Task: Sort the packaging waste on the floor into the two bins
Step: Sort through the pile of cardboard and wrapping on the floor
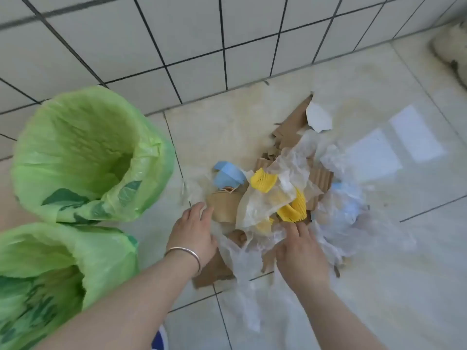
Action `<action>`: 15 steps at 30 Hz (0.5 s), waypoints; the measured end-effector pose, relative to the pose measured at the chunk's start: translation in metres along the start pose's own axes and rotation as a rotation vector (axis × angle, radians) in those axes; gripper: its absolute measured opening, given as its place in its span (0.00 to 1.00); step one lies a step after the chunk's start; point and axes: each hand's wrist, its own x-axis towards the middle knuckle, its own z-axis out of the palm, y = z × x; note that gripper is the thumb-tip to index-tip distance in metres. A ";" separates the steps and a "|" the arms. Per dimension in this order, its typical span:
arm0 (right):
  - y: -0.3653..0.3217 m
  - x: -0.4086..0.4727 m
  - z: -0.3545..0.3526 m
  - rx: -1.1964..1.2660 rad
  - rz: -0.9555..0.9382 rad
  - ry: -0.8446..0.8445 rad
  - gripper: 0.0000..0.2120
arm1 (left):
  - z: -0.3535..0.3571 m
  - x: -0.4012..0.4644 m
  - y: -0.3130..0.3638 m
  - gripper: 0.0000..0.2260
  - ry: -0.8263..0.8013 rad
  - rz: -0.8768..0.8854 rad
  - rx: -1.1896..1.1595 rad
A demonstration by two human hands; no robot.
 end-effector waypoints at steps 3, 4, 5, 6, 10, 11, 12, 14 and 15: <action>-0.003 0.026 0.014 0.042 -0.007 0.117 0.19 | 0.014 0.020 -0.006 0.26 0.083 0.022 0.021; -0.010 0.034 0.015 0.080 -0.007 0.135 0.19 | 0.015 0.025 -0.007 0.26 0.097 0.028 0.009; -0.016 0.040 0.019 0.105 -0.021 0.152 0.20 | 0.020 0.030 -0.009 0.26 0.109 0.028 -0.002; -0.021 0.043 0.024 0.115 -0.036 0.157 0.20 | 0.024 0.032 -0.011 0.26 0.116 0.024 -0.008; -0.028 0.037 0.037 0.121 -0.100 0.217 0.18 | 0.038 0.034 -0.019 0.26 0.109 -0.025 -0.026; -0.027 0.032 0.039 0.122 -0.104 0.225 0.17 | 0.041 0.031 -0.020 0.25 0.095 -0.045 -0.049; -0.026 0.027 0.041 0.120 -0.103 0.223 0.16 | 0.044 0.028 -0.020 0.25 0.071 -0.066 -0.074; -0.021 0.016 0.045 0.090 -0.083 0.186 0.13 | 0.052 0.019 -0.021 0.24 0.019 -0.108 -0.121; -0.019 0.013 0.047 0.071 -0.072 0.150 0.13 | 0.056 0.016 -0.022 0.23 -0.003 -0.125 -0.126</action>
